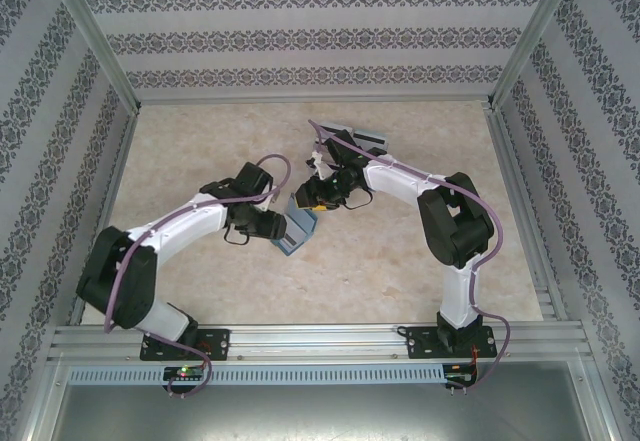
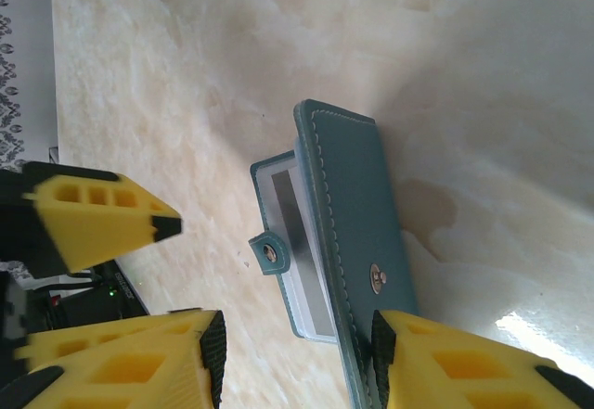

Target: Put the credit cards into the card holder

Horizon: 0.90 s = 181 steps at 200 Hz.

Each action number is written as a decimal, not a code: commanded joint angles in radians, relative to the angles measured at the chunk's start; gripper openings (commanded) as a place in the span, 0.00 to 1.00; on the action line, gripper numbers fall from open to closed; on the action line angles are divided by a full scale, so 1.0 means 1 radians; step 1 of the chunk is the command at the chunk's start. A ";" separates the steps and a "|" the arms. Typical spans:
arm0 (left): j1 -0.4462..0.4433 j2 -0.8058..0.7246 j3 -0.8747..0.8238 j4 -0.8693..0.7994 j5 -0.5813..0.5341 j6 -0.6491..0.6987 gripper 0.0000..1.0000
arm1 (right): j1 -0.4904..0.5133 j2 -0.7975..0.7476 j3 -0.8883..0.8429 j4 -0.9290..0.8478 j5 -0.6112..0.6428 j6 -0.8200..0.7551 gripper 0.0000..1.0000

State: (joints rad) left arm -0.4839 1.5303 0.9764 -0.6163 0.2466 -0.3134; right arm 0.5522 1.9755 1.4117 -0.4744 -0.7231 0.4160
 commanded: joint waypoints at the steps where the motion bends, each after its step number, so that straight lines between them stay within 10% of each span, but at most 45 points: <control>1: -0.040 0.063 0.083 -0.086 -0.046 0.035 0.55 | 0.002 -0.019 0.016 -0.003 -0.003 -0.002 0.48; 181: -0.119 0.274 0.214 -0.096 -0.115 0.094 0.44 | -0.008 -0.017 0.009 0.008 -0.006 0.003 0.48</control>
State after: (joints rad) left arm -0.5694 1.7927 1.1870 -0.6941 0.1150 -0.2497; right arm 0.5453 1.9755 1.4117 -0.4969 -0.7143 0.4164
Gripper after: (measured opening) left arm 0.453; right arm 0.479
